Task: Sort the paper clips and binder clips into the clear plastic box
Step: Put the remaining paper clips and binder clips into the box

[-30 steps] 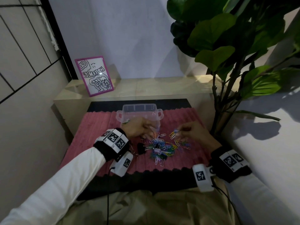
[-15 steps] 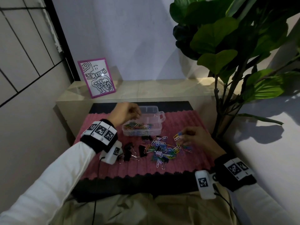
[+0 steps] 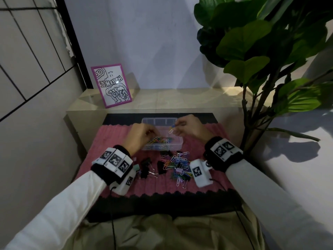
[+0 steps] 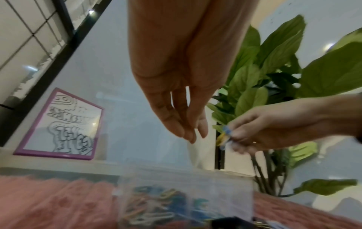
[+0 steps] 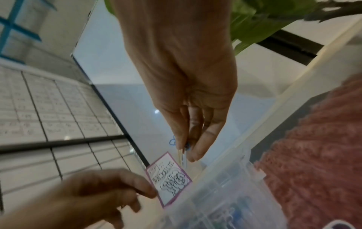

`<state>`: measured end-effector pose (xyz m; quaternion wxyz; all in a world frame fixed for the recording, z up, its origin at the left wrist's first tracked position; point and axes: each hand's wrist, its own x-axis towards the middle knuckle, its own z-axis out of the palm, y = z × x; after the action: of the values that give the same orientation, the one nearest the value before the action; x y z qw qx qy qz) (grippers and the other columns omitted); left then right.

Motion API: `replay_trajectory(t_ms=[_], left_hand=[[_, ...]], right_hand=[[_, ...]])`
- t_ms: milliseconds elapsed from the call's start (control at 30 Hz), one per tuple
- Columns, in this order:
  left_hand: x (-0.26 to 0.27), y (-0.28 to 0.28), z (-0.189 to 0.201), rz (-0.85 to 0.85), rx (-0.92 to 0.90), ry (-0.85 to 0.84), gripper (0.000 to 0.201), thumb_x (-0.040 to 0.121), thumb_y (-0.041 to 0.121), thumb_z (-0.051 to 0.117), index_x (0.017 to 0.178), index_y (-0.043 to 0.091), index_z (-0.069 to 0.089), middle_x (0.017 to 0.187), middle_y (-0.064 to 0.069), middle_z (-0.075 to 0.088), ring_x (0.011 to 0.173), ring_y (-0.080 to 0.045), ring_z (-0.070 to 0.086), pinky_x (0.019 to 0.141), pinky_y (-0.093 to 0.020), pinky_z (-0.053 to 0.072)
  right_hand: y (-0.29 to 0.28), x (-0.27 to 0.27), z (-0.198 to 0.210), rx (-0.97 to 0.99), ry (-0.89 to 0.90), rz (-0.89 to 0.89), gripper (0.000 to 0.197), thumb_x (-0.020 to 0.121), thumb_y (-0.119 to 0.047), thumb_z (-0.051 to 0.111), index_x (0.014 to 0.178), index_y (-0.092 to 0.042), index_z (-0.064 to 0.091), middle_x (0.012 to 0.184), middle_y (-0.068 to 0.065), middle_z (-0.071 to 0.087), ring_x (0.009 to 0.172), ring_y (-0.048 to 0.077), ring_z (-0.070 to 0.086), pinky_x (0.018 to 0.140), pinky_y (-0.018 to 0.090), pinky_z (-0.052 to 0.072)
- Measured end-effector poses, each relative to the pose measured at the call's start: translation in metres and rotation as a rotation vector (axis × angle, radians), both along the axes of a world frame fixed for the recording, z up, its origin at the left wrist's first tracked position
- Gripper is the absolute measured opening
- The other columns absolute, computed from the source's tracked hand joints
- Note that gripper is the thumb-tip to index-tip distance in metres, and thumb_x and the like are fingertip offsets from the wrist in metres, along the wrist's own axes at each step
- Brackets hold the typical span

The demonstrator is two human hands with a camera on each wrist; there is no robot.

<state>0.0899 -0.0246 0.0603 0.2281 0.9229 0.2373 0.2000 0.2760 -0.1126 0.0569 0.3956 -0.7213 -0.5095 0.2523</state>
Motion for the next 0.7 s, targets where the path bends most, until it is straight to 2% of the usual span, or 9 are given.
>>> replay_trajectory(t_ms=[100,167,200,300,367,500,567,633,700], left_hand=[[0.006,-0.022,-0.011,-0.176,-0.056,0.185,0.019,0.082,-0.001,0.058,0.094,0.008,0.070,0.099,-0.007,0.072,0.085,-0.014,0.065,0.074,-0.009,0.045],[0.016,-0.033,-0.023,-0.251,-0.033,0.297,0.025,0.083,-0.001,0.057,0.102,0.008,0.068,0.106,-0.006,0.070,0.094,-0.017,0.065,0.085,-0.020,0.048],[0.022,-0.036,-0.028,-0.269,-0.019,0.337,0.028,0.083,0.000,0.056,0.108,0.009,0.066,0.110,-0.007,0.069,0.098,-0.019,0.064,0.089,-0.025,0.048],[0.036,-0.043,-0.037,-0.277,0.033,0.475,0.039,0.083,0.004,0.058,0.122,0.009,0.056,0.119,-0.011,0.062,0.109,-0.026,0.057,0.092,-0.032,0.043],[0.043,-0.046,-0.040,-0.284,0.091,0.526,0.041,0.080,0.008,0.063,0.120,0.008,0.053,0.118,-0.014,0.059,0.109,-0.029,0.054,0.091,-0.035,0.043],[0.049,-0.046,-0.042,-0.298,0.071,0.512,0.022,0.077,0.004,0.064,0.099,0.003,0.059,0.103,-0.013,0.065,0.098,-0.026,0.060,0.084,-0.035,0.047],[0.049,-0.043,-0.040,-0.298,0.033,0.505,0.016,0.078,0.005,0.063,0.094,0.004,0.062,0.098,-0.011,0.068,0.094,-0.025,0.062,0.083,-0.033,0.047],[0.047,-0.040,-0.038,-0.306,-0.005,0.481,0.013,0.079,0.005,0.062,0.092,0.005,0.063,0.097,-0.010,0.069,0.092,-0.023,0.062,0.081,-0.028,0.046],[0.043,-0.037,-0.036,-0.296,-0.061,0.448,0.015,0.079,0.006,0.064,0.093,0.005,0.063,0.097,-0.010,0.069,0.088,-0.020,0.062,0.079,-0.024,0.043]], right_hand=[[0.006,-0.004,-0.004,-0.113,-0.189,0.086,0.022,0.084,-0.002,0.062,0.106,0.002,0.066,0.103,0.016,0.070,0.084,0.016,0.067,0.069,0.008,0.050],[-0.003,-0.002,-0.004,-0.087,-0.245,0.092,0.023,0.085,0.000,0.059,0.107,0.002,0.067,0.104,0.017,0.070,0.091,0.020,0.068,0.082,0.017,0.052],[-0.010,0.001,-0.004,-0.044,-0.256,0.085,0.022,0.085,0.002,0.058,0.105,0.003,0.067,0.102,0.018,0.070,0.091,0.020,0.068,0.084,0.017,0.052],[-0.041,0.015,-0.003,0.027,-0.420,0.056,0.017,0.082,-0.001,0.063,0.097,-0.001,0.071,0.097,0.013,0.072,0.083,0.009,0.061,0.071,-0.006,0.037],[-0.063,0.027,-0.008,-0.066,-0.505,0.060,0.016,0.081,-0.002,0.064,0.095,-0.003,0.070,0.098,0.012,0.071,0.084,0.009,0.057,0.067,-0.003,0.034],[-0.089,0.027,-0.029,-0.450,-0.499,0.214,0.037,0.076,-0.017,0.073,0.112,-0.011,0.063,0.110,0.006,0.064,0.095,0.016,0.058,0.075,0.020,0.037],[-0.089,0.019,-0.036,-0.489,-0.516,0.279,0.045,0.076,-0.019,0.073,0.118,-0.014,0.058,0.111,0.005,0.057,0.097,0.015,0.052,0.076,0.021,0.035],[-0.086,0.014,-0.042,-0.425,-0.542,0.284,0.039,0.075,-0.016,0.073,0.111,-0.011,0.059,0.101,0.003,0.055,0.093,0.017,0.052,0.071,0.023,0.035],[-0.084,0.013,-0.042,-0.344,-0.456,0.253,0.028,0.073,-0.009,0.073,0.098,-0.006,0.063,0.084,-0.004,0.056,0.079,0.011,0.053,0.061,0.013,0.037]])
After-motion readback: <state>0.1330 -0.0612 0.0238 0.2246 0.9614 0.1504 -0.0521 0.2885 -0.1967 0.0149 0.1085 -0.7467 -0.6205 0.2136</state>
